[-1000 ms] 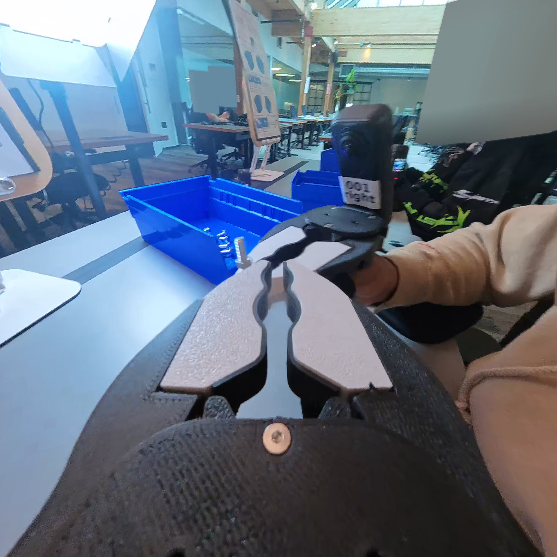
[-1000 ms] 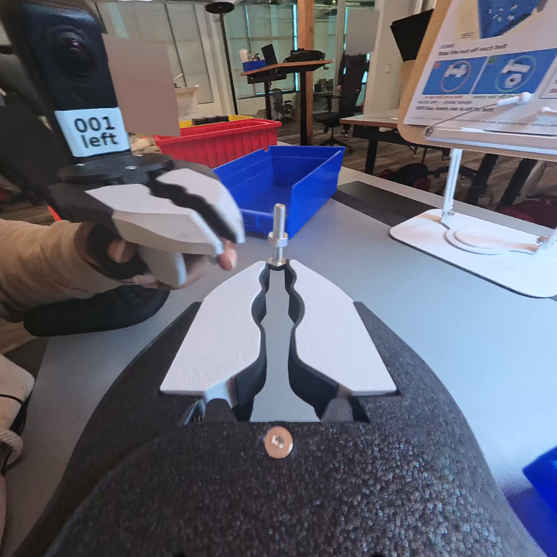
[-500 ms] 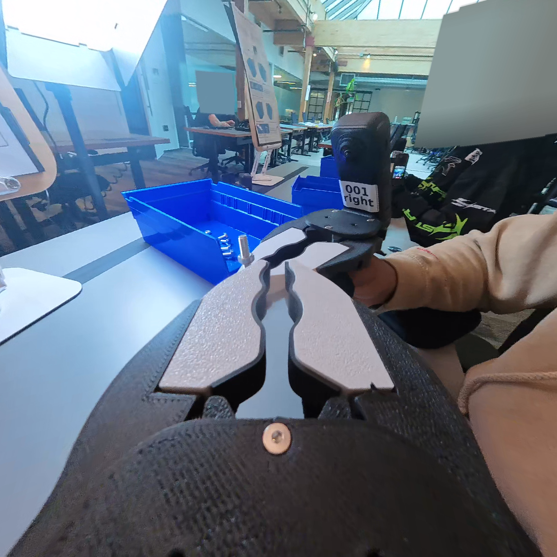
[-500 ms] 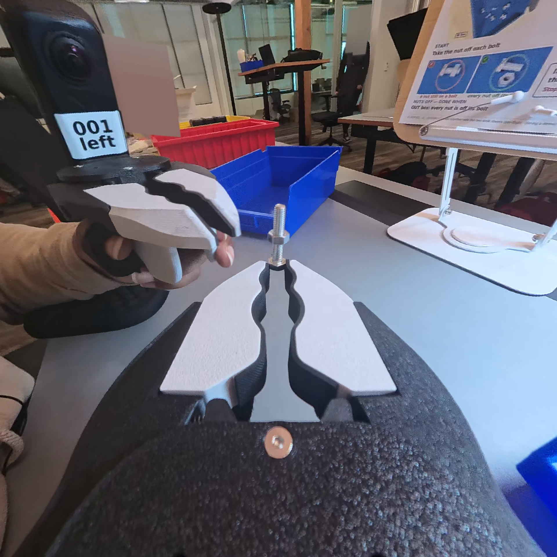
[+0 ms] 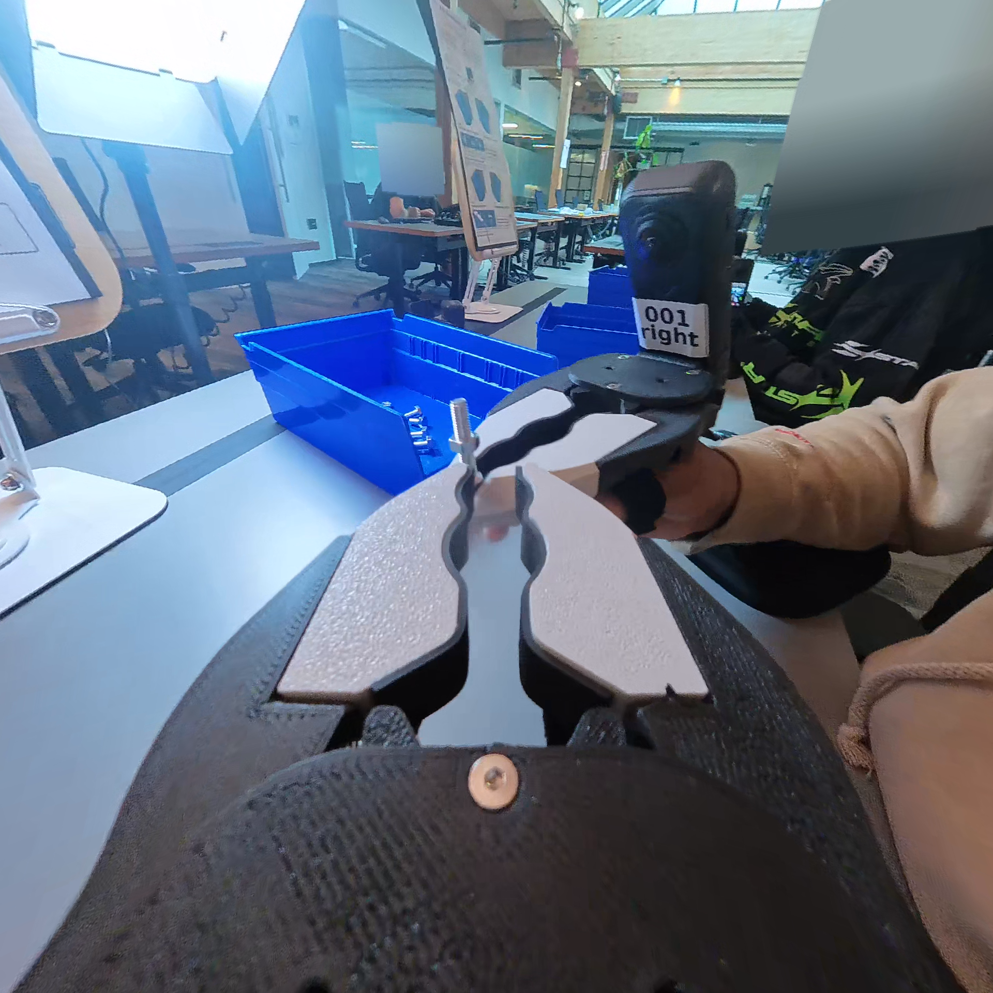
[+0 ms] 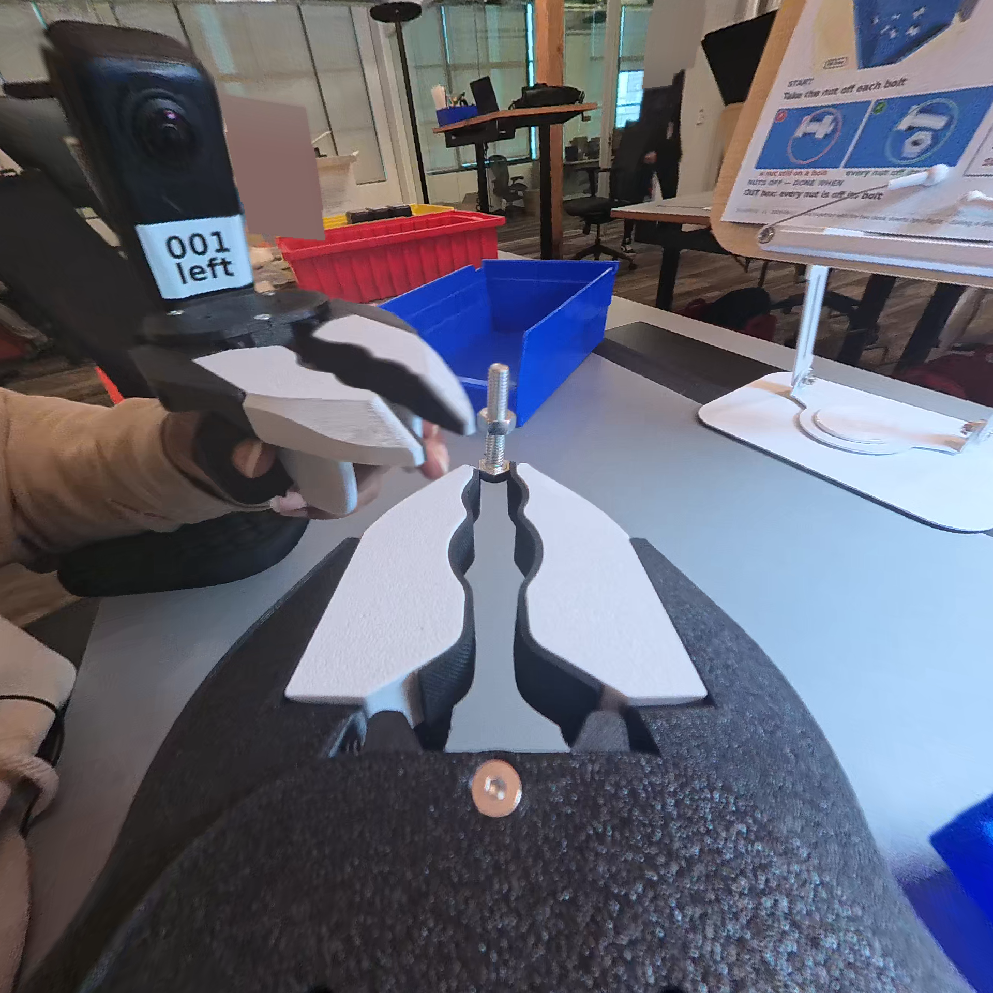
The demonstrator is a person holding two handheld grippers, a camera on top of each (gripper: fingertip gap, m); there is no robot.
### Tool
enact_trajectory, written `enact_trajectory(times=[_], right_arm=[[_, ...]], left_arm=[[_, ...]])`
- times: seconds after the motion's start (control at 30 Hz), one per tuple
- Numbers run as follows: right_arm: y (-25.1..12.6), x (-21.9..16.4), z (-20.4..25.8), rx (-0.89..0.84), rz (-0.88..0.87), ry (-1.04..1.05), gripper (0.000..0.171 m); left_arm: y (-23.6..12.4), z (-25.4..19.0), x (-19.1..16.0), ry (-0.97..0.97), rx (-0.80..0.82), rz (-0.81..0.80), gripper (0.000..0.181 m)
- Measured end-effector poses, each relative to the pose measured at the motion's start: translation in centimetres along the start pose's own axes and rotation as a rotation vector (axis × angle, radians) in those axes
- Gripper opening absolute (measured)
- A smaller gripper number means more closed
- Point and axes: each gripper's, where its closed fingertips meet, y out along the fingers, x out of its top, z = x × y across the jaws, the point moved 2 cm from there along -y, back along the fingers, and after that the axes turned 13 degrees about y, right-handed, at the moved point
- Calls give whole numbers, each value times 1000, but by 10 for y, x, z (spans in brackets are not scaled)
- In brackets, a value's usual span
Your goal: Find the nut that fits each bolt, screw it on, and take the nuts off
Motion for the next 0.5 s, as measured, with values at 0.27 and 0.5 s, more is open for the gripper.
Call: enact_trajectory(times=[0.27,0.5], right_arm=[[3,-4,3,10,17,-5,9],[5,-7,9,35,33,-6,9]], left_arm=[[-3,-6,6,-15,-60,-35,3],[0,5,1,-31,17,-17,28]])
